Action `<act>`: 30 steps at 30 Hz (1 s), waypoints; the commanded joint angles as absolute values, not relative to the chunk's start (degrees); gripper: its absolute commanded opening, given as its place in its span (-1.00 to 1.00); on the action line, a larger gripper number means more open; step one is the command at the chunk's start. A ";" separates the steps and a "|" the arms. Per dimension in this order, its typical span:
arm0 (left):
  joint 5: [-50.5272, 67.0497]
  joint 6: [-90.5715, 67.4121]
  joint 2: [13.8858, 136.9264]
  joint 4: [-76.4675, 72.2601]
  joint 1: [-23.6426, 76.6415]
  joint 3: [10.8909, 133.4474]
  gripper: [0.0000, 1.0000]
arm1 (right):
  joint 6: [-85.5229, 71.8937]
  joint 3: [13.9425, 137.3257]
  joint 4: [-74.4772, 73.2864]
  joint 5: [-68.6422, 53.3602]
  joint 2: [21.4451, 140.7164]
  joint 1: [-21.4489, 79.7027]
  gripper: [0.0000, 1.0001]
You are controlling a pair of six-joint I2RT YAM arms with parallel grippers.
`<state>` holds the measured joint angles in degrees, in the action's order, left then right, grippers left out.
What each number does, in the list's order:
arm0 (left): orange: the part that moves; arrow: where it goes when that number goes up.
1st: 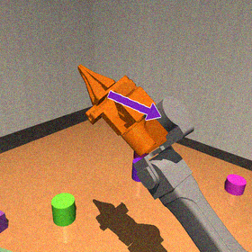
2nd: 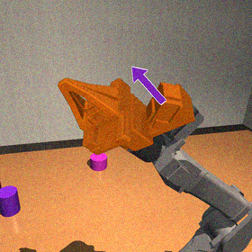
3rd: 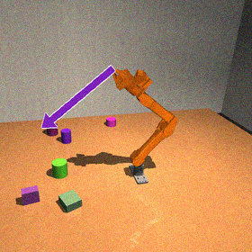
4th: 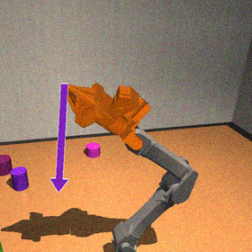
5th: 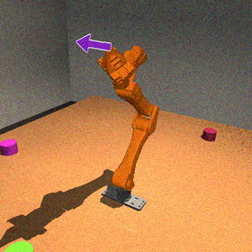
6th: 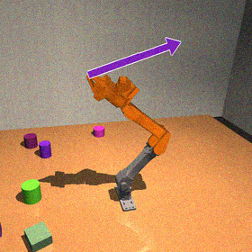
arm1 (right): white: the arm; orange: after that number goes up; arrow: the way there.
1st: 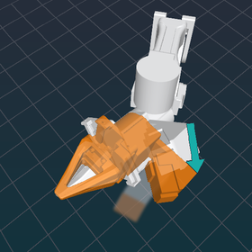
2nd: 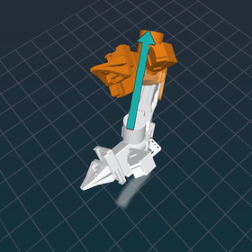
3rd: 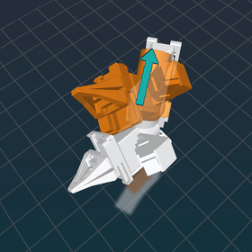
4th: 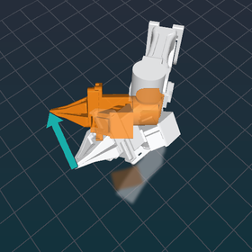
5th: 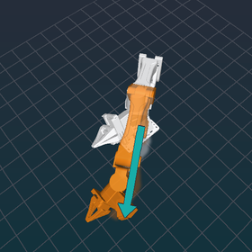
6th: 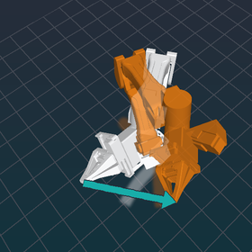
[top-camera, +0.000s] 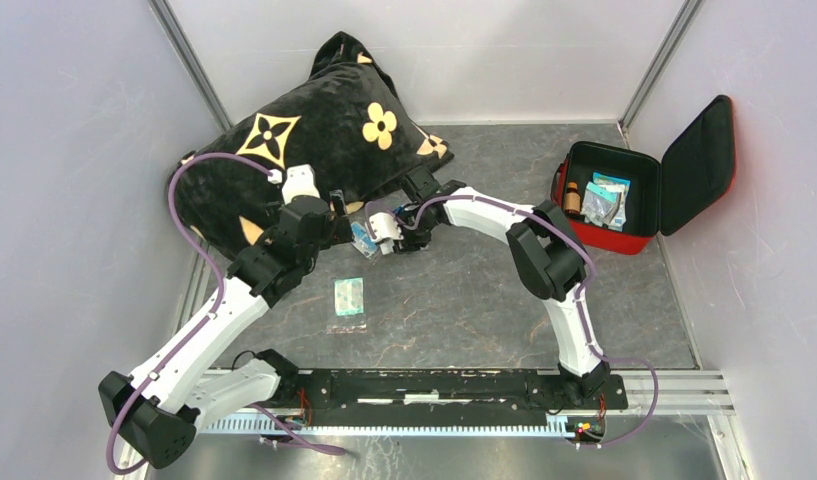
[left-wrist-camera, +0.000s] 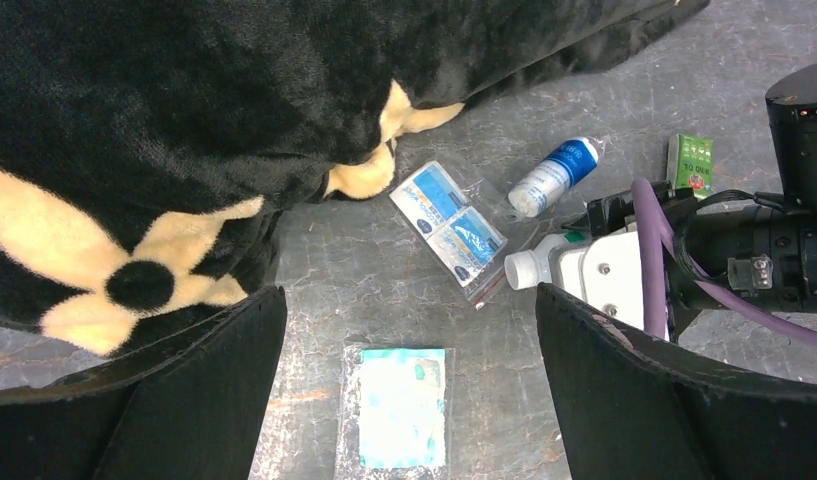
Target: Organize the medicine kit
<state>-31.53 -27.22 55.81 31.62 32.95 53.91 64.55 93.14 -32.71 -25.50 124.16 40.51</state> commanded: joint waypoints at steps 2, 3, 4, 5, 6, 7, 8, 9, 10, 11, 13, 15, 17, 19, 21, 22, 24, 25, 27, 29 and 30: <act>-33.21 -25.40 54.91 31.05 32.38 53.61 1.00 | 62.88 97.75 -36.78 -25.15 126.99 40.82 0.09; -33.22 -25.40 54.93 31.11 32.30 53.61 1.00 | 62.49 97.92 -36.90 -25.21 127.04 40.86 0.06; -33.22 -25.40 54.98 31.08 32.26 53.66 1.00 | 62.30 97.97 -36.68 -25.30 127.09 40.82 0.01; -33.16 -25.40 55.02 31.00 32.19 53.62 1.00 | 62.02 97.93 -36.49 -25.24 127.01 40.80 -0.03; -33.07 -25.40 55.04 31.02 32.17 53.61 1.00 | 61.66 97.91 -36.28 -25.18 126.89 40.84 -0.06; -33.01 -25.40 55.26 31.01 32.10 53.66 1.00 | 61.35 97.94 -36.26 -25.22 126.68 40.82 -0.10; -32.92 -25.40 55.32 30.97 32.08 53.70 1.00 | 61.05 97.90 -36.18 -25.30 126.43 40.87 -0.15; -32.83 -25.40 55.37 30.92 32.08 53.70 1.00 | 60.89 97.76 -35.98 -25.28 126.16 40.87 -0.21; -32.75 -25.40 55.44 30.88 32.03 53.70 1.00 | 60.47 97.52 -35.66 -25.31 125.64 40.82 -0.28; -32.65 -25.40 55.47 30.82 31.93 53.70 1.00 | 60.09 97.07 -35.09 -25.51 125.03 40.78 -0.33; -32.46 -25.40 55.46 30.70 31.83 53.70 1.00 | 59.37 95.45 -33.72 -26.92 123.22 40.52 -0.46; -32.20 -25.48 55.44 30.61 31.76 53.72 1.00 | 57.75 92.66 -30.80 -29.68 120.50 40.13 -0.57; -31.96 -25.57 55.50 30.51 31.65 53.62 1.00 | 55.11 88.46 -26.59 -33.01 116.60 39.58 -0.63; -31.67 -25.58 55.63 30.35 31.62 53.53 1.00 | 51.79 82.81 -20.29 -35.84 111.35 38.83 -0.65; -31.40 -25.66 55.88 30.31 31.60 53.66 1.00 | 48.31 76.46 -13.09 -37.69 106.00 37.79 -0.67; -31.24 -25.66 56.12 30.29 31.51 53.70 1.00 | 46.84 73.49 -10.15 -38.32 103.30 36.91 -0.67; -30.90 -25.80 56.45 30.11 31.47 53.78 1.00 | 43.75 68.54 -4.57 -38.62 98.69 35.33 -0.67; -30.66 -25.83 56.48 29.97 31.50 53.79 1.00 | 41.19 66.35 -1.45 -38.08 96.80 34.34 -0.67; -29.94 -25.92 56.83 29.72 31.47 53.85 1.00 | 35.59 63.54 4.01 -35.93 93.03 31.31 -0.65; -28.97 -26.29 57.35 29.69 31.51 54.09 1.00 | 29.64 62.20 7.28 -31.90 91.03 27.27 -0.66; -28.33 -26.52 57.66 29.63 31.47 54.32 1.00 | 27.19 62.17 7.55 -28.32 90.47 25.62 -0.68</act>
<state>-30.26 -27.16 56.84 31.53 31.83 53.91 40.29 63.46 -6.48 -34.41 95.00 31.94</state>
